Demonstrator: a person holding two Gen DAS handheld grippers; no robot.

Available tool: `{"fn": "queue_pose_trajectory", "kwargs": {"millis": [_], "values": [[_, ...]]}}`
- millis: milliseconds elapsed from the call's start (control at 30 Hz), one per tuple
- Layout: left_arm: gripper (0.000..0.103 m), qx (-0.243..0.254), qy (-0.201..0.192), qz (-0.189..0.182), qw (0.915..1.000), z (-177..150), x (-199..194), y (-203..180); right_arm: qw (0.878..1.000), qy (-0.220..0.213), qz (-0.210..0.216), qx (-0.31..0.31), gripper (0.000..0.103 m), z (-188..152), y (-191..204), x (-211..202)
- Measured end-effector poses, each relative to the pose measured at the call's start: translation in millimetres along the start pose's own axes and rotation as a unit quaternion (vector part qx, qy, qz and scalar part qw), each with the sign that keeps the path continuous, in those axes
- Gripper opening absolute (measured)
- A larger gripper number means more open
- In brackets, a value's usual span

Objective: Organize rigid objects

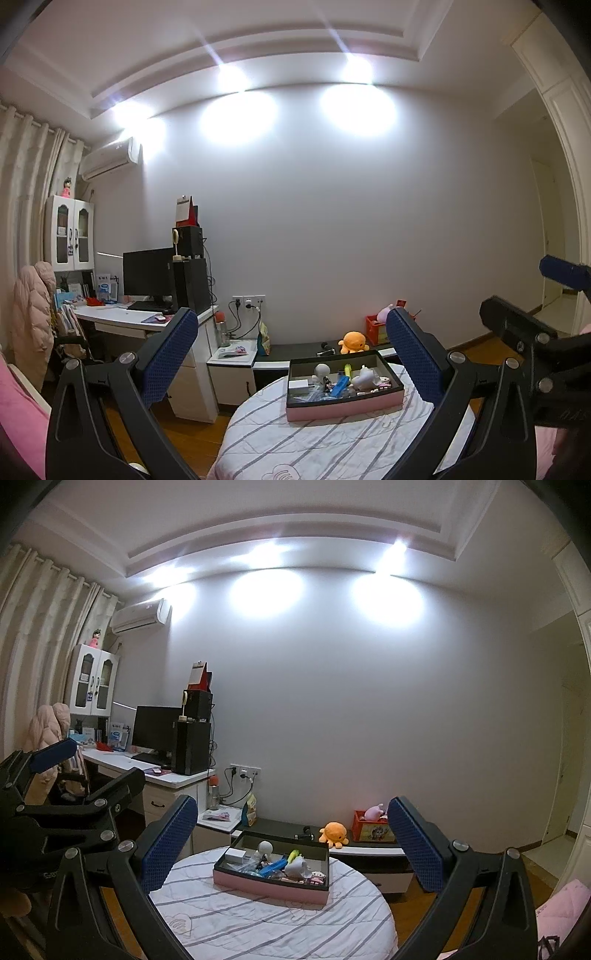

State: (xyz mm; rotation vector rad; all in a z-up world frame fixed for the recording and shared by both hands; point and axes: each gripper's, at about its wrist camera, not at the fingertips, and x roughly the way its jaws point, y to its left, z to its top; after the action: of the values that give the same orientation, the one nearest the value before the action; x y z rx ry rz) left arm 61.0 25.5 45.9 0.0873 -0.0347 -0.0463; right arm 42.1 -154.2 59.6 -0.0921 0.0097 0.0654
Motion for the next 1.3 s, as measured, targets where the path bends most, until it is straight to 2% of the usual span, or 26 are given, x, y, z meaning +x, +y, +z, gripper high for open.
{"fn": "queue_pose_trajectory", "kwargs": {"millis": [1300], "values": [[0.103,0.004,-0.01,0.003,0.9999,-4.8,-0.3,1.5,1.0,-0.002,-0.003,-0.001,0.103,4.2,-0.8,-5.0]]}}
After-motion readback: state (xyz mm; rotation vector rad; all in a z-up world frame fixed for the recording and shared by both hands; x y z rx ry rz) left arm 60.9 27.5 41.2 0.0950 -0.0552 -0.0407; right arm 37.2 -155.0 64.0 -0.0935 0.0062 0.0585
